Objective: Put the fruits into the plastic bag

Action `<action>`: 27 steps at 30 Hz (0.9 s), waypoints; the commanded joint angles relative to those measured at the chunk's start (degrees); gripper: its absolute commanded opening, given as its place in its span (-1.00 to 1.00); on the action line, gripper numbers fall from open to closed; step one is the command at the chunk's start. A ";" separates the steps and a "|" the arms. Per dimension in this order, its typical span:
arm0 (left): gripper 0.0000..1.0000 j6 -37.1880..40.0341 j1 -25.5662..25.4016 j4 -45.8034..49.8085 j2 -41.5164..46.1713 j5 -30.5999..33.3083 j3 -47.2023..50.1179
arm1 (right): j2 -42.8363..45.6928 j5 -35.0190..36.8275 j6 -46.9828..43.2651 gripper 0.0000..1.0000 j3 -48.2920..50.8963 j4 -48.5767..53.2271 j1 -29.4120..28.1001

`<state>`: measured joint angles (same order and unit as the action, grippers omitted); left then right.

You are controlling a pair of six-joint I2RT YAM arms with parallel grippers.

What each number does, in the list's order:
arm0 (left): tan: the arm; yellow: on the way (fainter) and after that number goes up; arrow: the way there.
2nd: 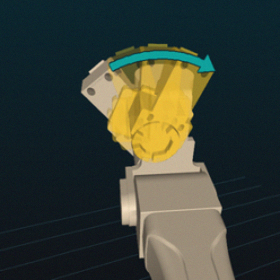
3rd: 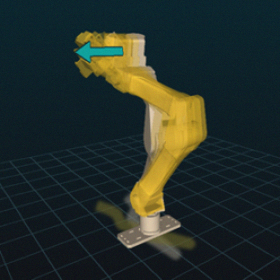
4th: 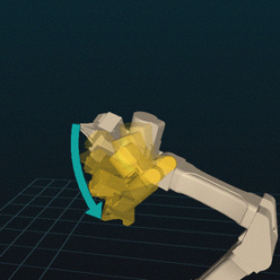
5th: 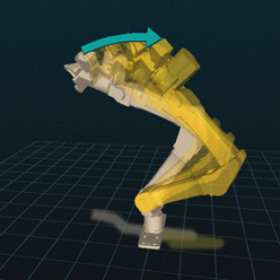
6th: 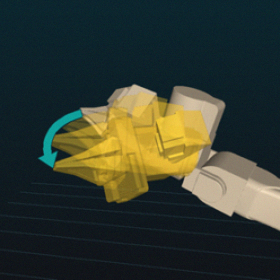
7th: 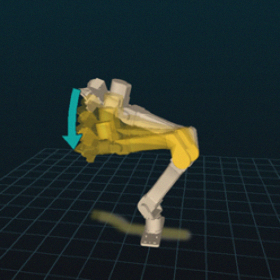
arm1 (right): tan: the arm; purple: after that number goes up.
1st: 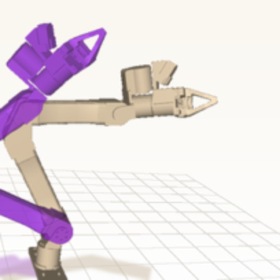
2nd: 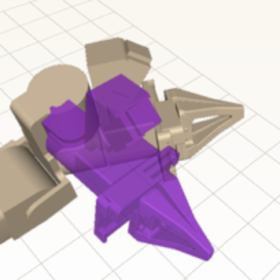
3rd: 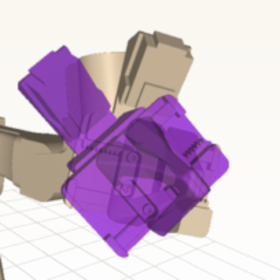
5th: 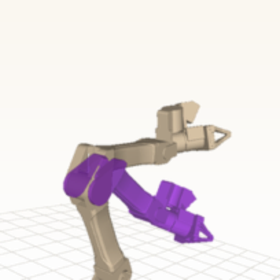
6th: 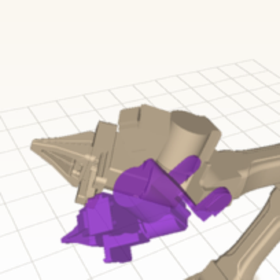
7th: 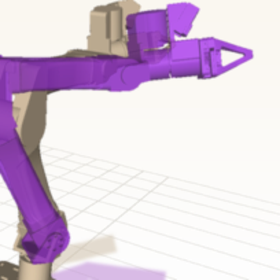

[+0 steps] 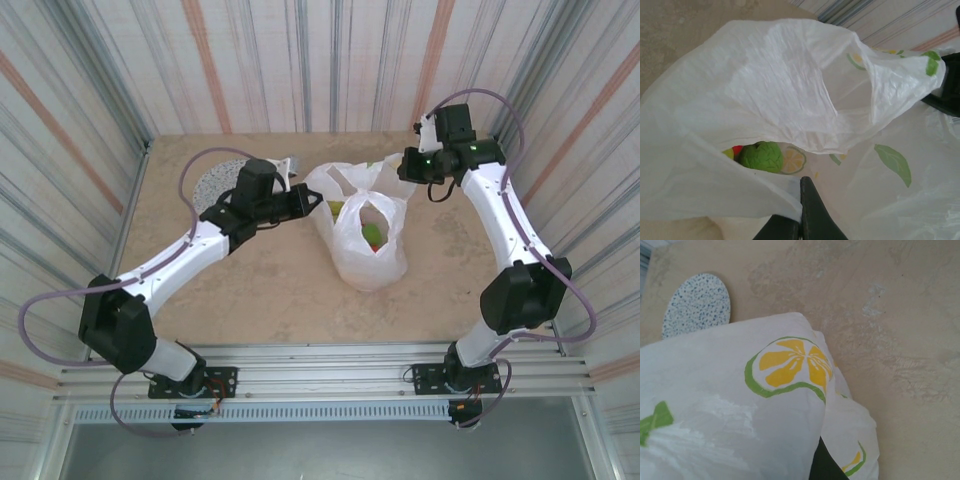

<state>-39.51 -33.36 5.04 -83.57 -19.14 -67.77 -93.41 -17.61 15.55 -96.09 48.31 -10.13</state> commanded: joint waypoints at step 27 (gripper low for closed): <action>-1.00 5.92 3.05 3.34 -8.01 -1.97 -7.85 | -0.28 -1.30 -0.26 -1.00 -1.94 -0.57 2.20</action>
<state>-35.33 -30.79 7.42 -91.20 -20.03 -73.23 -93.43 -18.02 15.59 -97.97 48.05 -8.54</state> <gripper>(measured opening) 0.049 0.046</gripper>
